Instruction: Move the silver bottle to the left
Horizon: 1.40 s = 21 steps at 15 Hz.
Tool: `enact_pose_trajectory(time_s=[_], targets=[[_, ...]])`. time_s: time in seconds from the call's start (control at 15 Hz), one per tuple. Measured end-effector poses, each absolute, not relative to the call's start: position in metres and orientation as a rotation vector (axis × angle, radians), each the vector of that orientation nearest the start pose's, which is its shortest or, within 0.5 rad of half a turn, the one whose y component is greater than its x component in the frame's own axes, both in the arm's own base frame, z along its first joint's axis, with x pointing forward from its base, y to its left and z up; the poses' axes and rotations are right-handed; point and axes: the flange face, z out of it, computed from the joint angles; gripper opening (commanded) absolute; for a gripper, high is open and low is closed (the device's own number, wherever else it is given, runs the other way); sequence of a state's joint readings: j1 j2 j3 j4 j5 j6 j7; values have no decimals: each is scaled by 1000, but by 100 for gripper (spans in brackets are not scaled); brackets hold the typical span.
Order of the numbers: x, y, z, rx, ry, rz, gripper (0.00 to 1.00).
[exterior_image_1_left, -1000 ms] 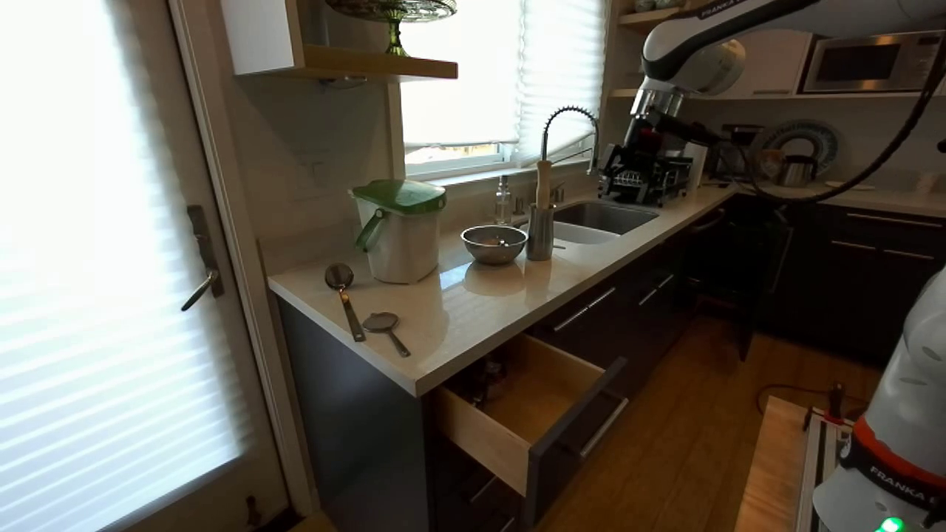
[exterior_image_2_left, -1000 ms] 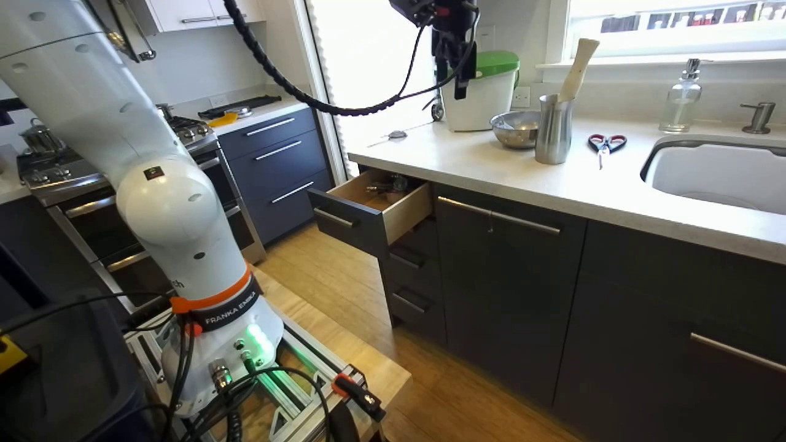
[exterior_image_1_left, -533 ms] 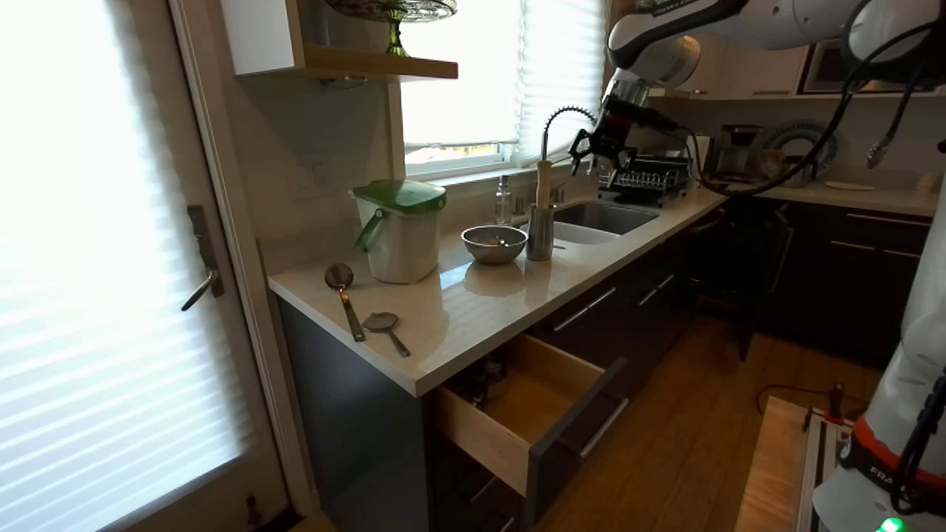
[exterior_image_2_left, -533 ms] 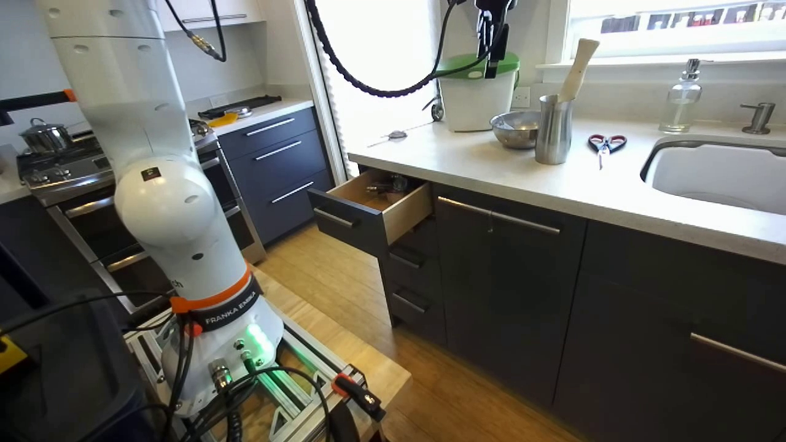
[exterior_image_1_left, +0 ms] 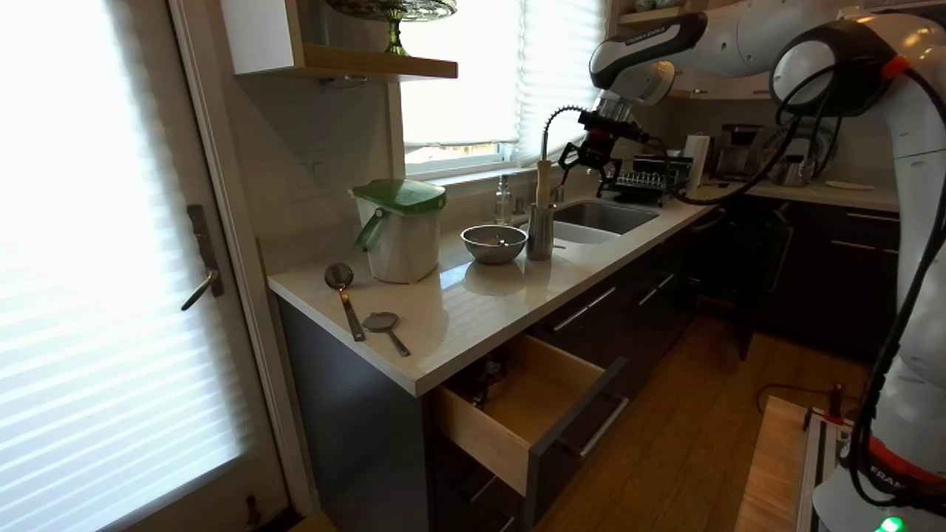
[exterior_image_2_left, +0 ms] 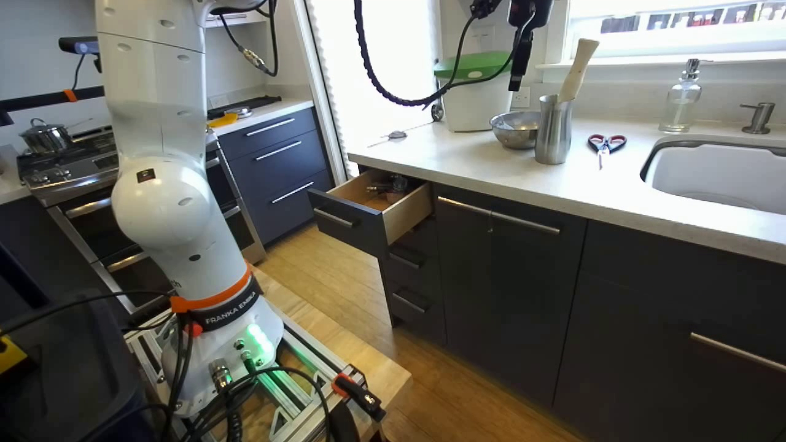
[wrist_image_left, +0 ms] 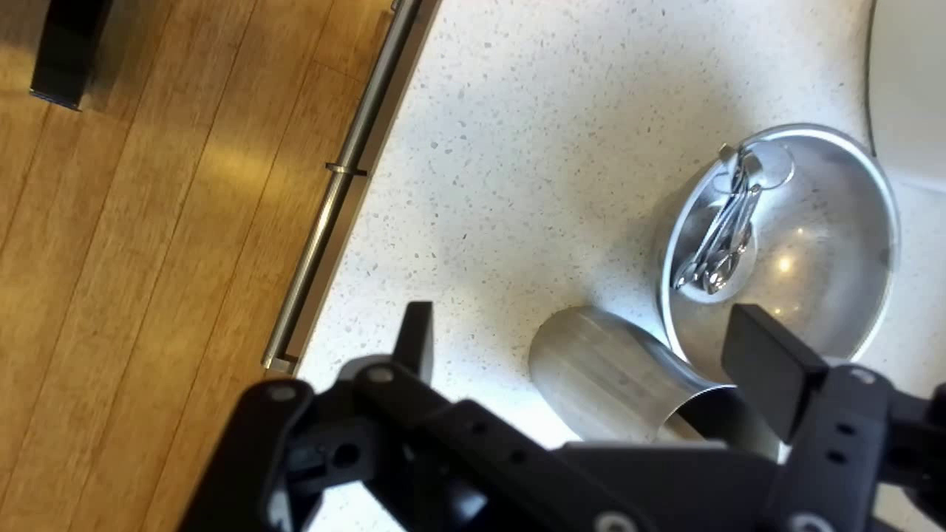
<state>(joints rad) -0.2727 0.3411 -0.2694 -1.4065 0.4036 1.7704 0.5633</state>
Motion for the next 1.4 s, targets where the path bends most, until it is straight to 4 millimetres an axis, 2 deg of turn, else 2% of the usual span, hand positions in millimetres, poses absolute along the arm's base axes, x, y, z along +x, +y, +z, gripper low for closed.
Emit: enact_pose_trajectory(time_s=[0.2,0.8,1.4], targets=[[614,-291,511,-2347,1585,-79,100],[617,-292,511,-2328,1616,-93,100],[642,-310,462,-2209,1771,-182,100]])
